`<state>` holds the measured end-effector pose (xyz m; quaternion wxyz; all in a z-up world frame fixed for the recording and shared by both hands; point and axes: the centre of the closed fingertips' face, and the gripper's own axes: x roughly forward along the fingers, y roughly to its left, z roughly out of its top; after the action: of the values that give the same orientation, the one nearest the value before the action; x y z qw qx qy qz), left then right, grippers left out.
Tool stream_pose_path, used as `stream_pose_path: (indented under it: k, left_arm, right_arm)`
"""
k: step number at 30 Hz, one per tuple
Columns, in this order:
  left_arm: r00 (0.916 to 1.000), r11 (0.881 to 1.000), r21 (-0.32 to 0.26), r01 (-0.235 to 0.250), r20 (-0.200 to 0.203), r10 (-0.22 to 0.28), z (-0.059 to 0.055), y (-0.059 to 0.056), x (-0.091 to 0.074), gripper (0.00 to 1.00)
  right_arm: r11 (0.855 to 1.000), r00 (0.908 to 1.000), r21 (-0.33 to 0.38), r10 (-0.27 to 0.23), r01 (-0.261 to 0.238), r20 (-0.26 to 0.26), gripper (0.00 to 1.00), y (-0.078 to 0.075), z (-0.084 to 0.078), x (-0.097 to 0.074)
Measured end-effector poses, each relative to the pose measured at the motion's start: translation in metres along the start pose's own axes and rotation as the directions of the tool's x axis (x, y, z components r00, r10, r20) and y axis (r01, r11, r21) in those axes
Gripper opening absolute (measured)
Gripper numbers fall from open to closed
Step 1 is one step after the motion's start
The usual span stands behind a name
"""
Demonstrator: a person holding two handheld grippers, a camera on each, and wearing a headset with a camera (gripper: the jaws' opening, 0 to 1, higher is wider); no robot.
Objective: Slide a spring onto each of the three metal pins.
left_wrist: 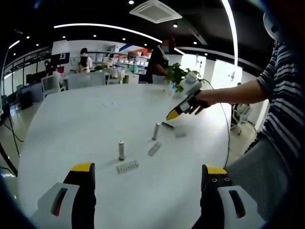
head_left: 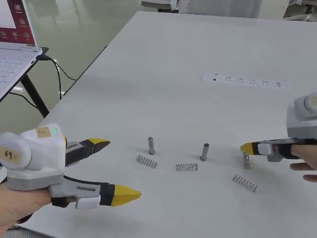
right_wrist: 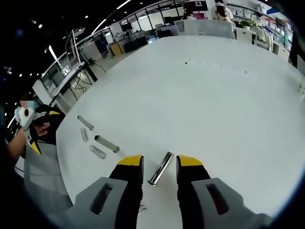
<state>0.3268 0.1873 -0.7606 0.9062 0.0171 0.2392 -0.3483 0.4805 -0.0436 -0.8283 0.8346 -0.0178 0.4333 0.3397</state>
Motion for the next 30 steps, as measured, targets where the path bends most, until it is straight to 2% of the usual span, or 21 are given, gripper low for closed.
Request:
stream_pose_path:
  k: [10,17,21,26,28,30]
  left_arm:
    - [1.0000,1.000,-0.006,-0.006,0.005,0.006,-0.001,0.002,-0.002,0.90]
    - [1.0000,1.000,-0.009,-0.007,0.003,0.007,-0.002,0.002,-0.003,0.90]
    - [1.0000,1.000,-0.010,-0.001,0.004,0.001,-0.002,0.001,-0.001,0.89]
    - [1.0000,1.000,-0.011,0.002,0.002,-0.002,-0.002,0.001,-0.001,0.89]
    - [1.0000,1.000,-0.013,0.002,0.005,-0.002,-0.002,0.002,-0.001,0.89]
    - [1.0000,1.000,-0.010,0.003,0.001,-0.003,-0.003,0.002,-0.001,0.89]
  right_arm:
    - [0.999,0.9985,0.022,-0.035,0.036,-0.042,0.22,-0.006,-0.010,0.014]
    - [0.998,0.9963,-0.011,-0.069,0.068,-0.051,0.21,-0.012,-0.011,0.017]
    - [0.997,0.9958,-0.027,-0.072,0.071,-0.056,0.20,-0.011,-0.011,0.019]
    - [0.995,0.9943,-0.055,-0.085,0.081,-0.064,0.15,-0.009,-0.012,0.021]
    - [0.992,0.9907,-0.084,-0.106,0.098,-0.086,0.13,-0.012,-0.017,0.020]
    - [0.991,0.9917,-0.093,-0.102,0.095,-0.077,0.12,-0.011,-0.016,0.018]
